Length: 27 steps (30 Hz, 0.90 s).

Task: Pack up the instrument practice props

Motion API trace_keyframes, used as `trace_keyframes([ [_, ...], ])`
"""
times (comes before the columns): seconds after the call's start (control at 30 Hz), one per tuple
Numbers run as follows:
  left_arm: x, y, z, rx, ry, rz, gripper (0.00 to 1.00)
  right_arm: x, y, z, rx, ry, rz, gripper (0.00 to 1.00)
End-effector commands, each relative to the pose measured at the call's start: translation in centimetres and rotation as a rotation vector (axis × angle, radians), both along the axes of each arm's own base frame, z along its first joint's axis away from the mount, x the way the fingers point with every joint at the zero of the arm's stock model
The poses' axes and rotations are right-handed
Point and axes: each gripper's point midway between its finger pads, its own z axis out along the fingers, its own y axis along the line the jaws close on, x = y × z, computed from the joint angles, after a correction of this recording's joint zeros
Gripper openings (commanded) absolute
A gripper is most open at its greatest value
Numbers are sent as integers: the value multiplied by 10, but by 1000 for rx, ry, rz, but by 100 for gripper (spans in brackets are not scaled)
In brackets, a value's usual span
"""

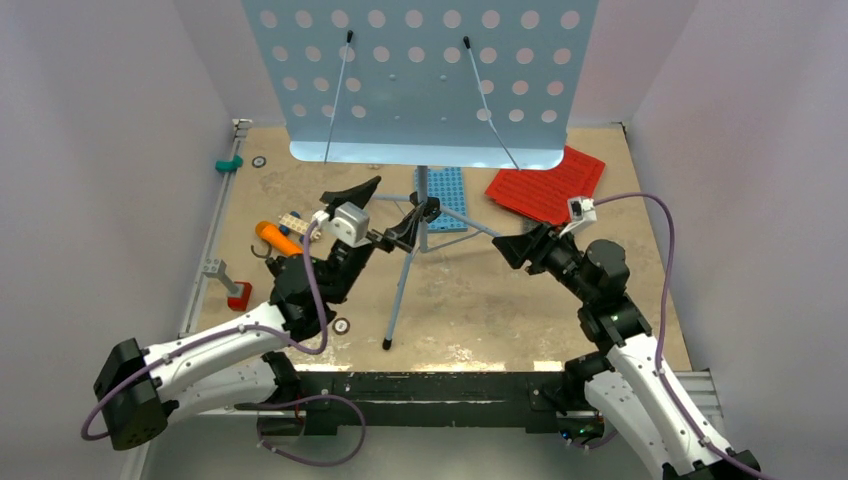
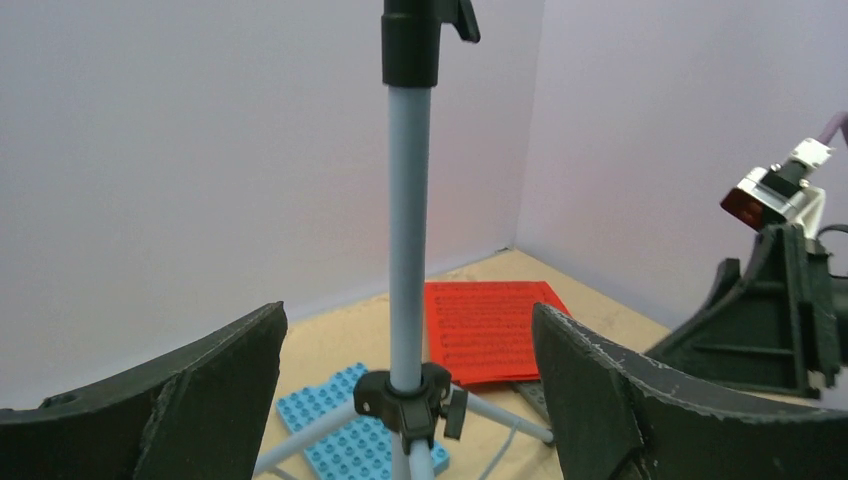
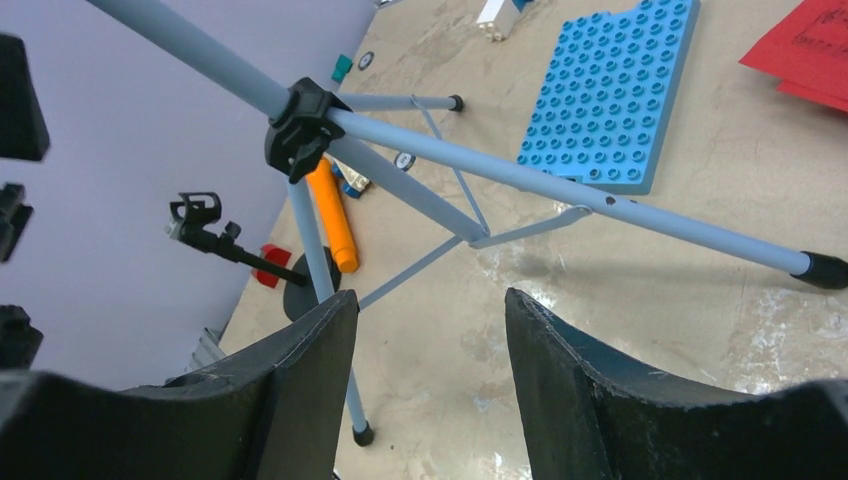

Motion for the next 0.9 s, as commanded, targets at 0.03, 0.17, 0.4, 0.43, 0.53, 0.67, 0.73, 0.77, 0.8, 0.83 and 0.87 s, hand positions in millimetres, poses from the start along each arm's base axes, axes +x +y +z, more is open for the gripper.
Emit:
trace_keyframes([
  [0.03, 10, -6, 58, -40, -170, 74, 96, -15, 6, -10, -9, -12, 65, 61],
  [0.17, 29, -22, 60, -12, -167, 116, 96, -22, 9, -15, -5, -12, 97, 61],
  [0.4, 56, -44, 63, 24, -155, 177, 92, -29, 13, -16, -18, -24, 141, 61],
  [0.43, 60, -48, 60, 38, -142, 177, 90, -30, 14, -15, -18, -27, 146, 61],
  [0.53, 68, -56, 54, 49, -112, 176, 78, -30, 14, -12, -23, -33, 155, 61],
  [0.67, 71, -59, 49, 43, -89, 168, 58, -31, 15, -6, -23, -49, 161, 61],
  [0.73, 72, -60, 48, 42, -81, 163, 47, -32, 15, -2, -20, -56, 167, 61],
  [0.77, 72, -60, 47, 41, -77, 160, 44, -33, 16, -1, -18, -57, 171, 61],
  [0.8, 73, -61, 46, 45, -72, 159, 43, -33, 16, 0, -15, -59, 173, 61],
  [0.83, 73, -61, 46, 46, -71, 159, 41, -33, 17, 2, -13, -61, 176, 61],
  [0.87, 74, -61, 46, 49, -70, 159, 38, -34, 17, 3, -12, -62, 177, 61],
])
